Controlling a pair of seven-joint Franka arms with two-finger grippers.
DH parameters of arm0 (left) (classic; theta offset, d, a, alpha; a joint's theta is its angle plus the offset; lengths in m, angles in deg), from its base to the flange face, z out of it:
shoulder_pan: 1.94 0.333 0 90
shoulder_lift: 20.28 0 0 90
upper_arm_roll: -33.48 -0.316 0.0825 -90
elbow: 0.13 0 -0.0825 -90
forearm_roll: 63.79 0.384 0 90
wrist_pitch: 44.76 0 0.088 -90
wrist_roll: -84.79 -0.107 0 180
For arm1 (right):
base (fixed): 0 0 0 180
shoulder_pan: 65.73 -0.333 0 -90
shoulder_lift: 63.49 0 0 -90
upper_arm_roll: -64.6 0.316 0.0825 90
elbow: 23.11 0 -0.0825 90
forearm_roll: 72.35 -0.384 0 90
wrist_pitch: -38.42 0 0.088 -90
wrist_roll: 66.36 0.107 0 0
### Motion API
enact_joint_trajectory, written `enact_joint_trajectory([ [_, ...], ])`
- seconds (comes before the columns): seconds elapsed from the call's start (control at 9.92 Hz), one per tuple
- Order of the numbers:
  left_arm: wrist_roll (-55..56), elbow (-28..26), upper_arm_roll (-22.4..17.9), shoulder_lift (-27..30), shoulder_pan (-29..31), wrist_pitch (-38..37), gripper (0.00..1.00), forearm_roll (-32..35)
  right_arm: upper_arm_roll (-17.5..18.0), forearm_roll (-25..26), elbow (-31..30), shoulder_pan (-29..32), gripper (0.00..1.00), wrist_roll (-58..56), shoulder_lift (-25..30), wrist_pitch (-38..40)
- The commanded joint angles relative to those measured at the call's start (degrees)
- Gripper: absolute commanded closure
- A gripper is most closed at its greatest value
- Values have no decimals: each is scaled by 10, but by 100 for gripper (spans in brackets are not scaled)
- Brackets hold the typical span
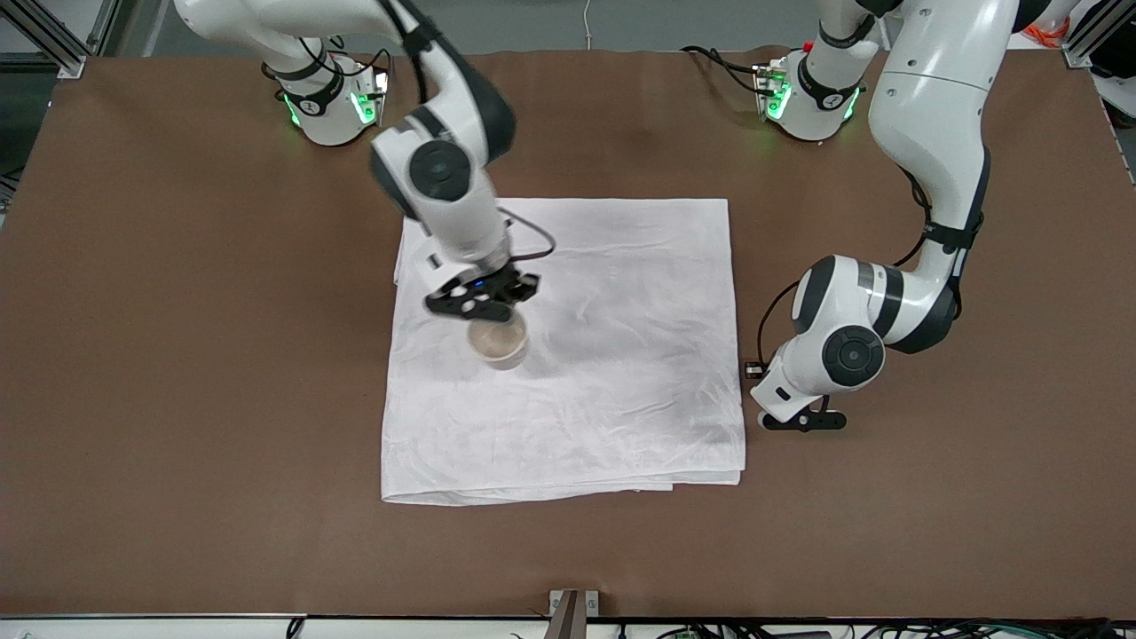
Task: Place blue cup into white mug on cloth
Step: 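Carry the mug onto the cloth with the right gripper while the left grasps the cup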
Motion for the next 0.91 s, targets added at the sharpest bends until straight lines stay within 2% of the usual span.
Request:
enact_joint_trajectory([
  [0.0,-11,7,1,44,6,-38,100,9,-9,8,70,-38,99,25,-93,-14],
  [0.2,-31,74,-1,50,6,-89,100,10,-9,11,77,-47,96,26,-125,-26],
  [0.3,-31,113,-1,50,4,-124,100,10,-9,13,77,-46,51,26,-131,-28],
  [0.4,-31,144,0,50,4,-163,100,8,-12,33,77,-47,2,24,-131,-28],
  [0.71,-24,182,21,42,-14,-178,100,-2,-10,42,74,-45,0,29,-112,-1],
  [0.81,-24,202,31,32,-20,-178,100,-1,-10,41,73,-42,0,40,-72,37],
])
